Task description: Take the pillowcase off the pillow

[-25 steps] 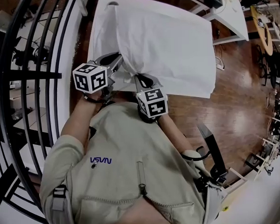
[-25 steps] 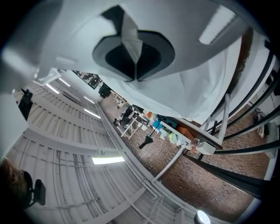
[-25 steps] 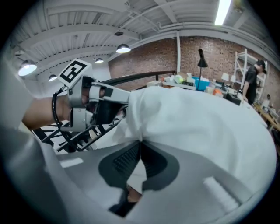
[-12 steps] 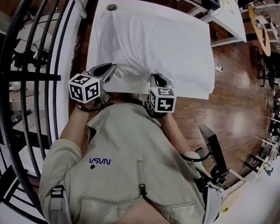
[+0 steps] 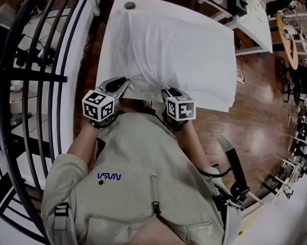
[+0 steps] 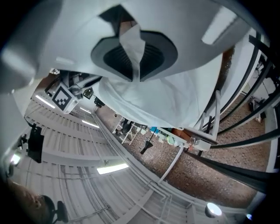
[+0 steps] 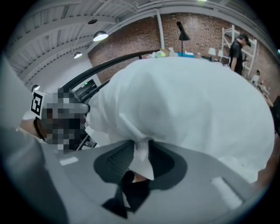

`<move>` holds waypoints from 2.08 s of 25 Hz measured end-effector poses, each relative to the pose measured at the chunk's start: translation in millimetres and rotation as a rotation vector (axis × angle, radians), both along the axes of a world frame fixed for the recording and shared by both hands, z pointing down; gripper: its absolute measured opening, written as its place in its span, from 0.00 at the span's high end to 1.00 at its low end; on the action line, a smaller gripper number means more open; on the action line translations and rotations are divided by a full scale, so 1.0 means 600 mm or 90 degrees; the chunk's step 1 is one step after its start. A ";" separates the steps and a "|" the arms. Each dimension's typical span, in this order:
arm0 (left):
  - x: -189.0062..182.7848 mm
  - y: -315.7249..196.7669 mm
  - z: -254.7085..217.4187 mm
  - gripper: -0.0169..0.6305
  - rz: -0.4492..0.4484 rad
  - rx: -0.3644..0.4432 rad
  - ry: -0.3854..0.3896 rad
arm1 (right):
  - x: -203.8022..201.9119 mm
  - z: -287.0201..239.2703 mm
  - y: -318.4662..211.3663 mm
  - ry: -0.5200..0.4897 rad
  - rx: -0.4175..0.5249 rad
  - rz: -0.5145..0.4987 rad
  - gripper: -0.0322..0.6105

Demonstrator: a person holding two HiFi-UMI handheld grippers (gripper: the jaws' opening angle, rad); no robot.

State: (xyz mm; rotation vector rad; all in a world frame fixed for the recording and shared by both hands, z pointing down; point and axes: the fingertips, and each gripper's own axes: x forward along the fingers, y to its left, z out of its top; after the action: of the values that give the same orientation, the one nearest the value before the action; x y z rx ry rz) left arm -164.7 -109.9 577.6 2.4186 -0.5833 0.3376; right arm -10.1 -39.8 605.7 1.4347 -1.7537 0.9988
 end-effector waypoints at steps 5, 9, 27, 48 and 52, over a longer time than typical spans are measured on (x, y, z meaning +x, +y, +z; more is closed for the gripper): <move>-0.057 -0.020 -0.033 0.85 -0.041 0.022 0.018 | -0.005 -0.099 0.010 -0.055 0.074 -0.022 0.78; -0.037 -0.068 -0.057 0.74 -0.035 0.031 0.039 | -0.027 -0.223 -0.058 -0.095 0.242 -0.020 0.78; 0.072 -0.051 -0.017 0.90 0.144 0.106 -0.064 | -0.074 -0.123 -0.251 0.324 0.167 -0.202 0.94; 0.037 -0.028 0.005 0.77 0.094 0.082 -0.058 | 0.080 -0.133 -0.219 0.240 0.188 -0.041 0.92; 0.019 -0.036 -0.046 0.77 0.044 0.091 -0.044 | 0.021 -0.183 -0.221 0.065 0.236 -0.116 0.80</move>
State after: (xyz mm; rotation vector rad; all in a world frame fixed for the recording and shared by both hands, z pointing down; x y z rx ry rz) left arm -153.4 -131.7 550.2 2.5770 -0.5716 0.4229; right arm 2.3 -172.5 495.8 1.4813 -2.0241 0.5130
